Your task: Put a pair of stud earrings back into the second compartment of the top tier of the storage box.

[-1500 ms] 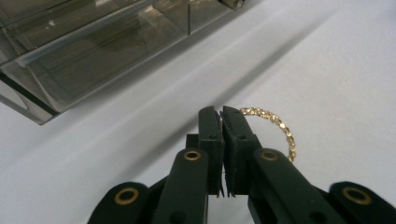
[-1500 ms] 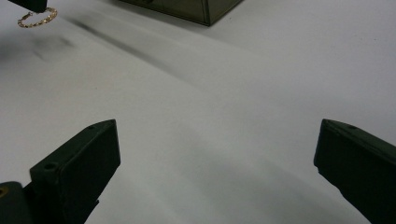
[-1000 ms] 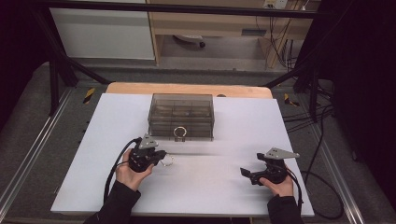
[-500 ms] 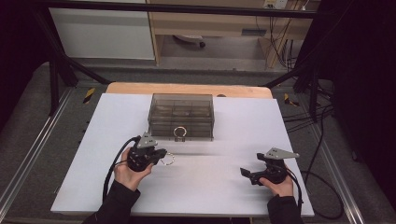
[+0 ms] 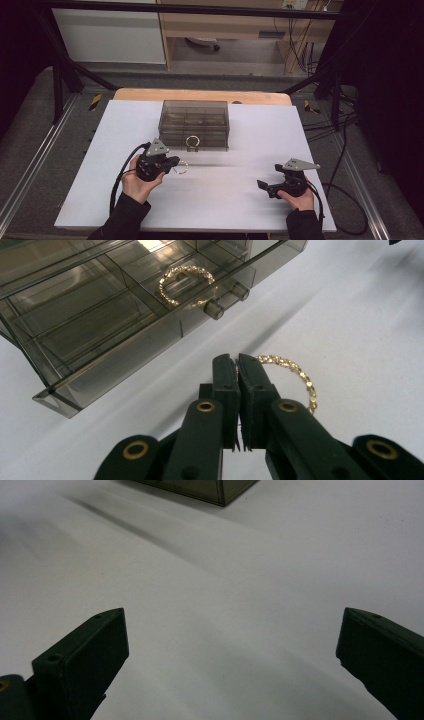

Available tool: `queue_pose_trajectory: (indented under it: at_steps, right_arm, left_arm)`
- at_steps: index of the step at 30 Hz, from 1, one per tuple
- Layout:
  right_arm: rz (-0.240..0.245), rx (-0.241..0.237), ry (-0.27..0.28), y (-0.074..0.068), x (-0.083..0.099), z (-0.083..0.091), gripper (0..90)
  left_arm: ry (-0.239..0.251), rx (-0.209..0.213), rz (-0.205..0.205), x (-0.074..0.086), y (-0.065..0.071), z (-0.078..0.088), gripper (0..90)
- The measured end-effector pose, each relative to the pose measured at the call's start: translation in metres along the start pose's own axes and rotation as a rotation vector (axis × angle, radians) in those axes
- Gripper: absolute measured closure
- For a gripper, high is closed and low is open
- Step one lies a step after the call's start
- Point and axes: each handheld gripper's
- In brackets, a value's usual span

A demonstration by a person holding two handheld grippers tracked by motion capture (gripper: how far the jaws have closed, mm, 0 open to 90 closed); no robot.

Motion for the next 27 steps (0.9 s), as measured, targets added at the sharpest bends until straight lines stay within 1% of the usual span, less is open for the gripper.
queue_pose_trajectory:
  at_steps: [9,12,27]
  right_arm:
    - [-0.003,0.001,0.0,0.0,0.0,0.0,1.1]
    - [-0.001,0.0,-0.001,0.0,0.0,0.0,1.1]
    - [-0.001,0.002,-0.001,0.0,0.0,0.0,1.1]
  left_arm:
    - [0.006,0.005,0.002,-0.006,-0.003,0.0,86.4]
    - [0.008,0.007,-0.003,-0.009,-0.003,0.001,86.4]
    - [0.018,0.012,-0.006,-0.028,-0.006,0.003,86.4]
Point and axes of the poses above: each handheld gripper's, and its own axes: z roughly backward along the jaws, x roughly out of its underside, y roughly to its right, and after that the axes turned 2 degrees about y, right-handed
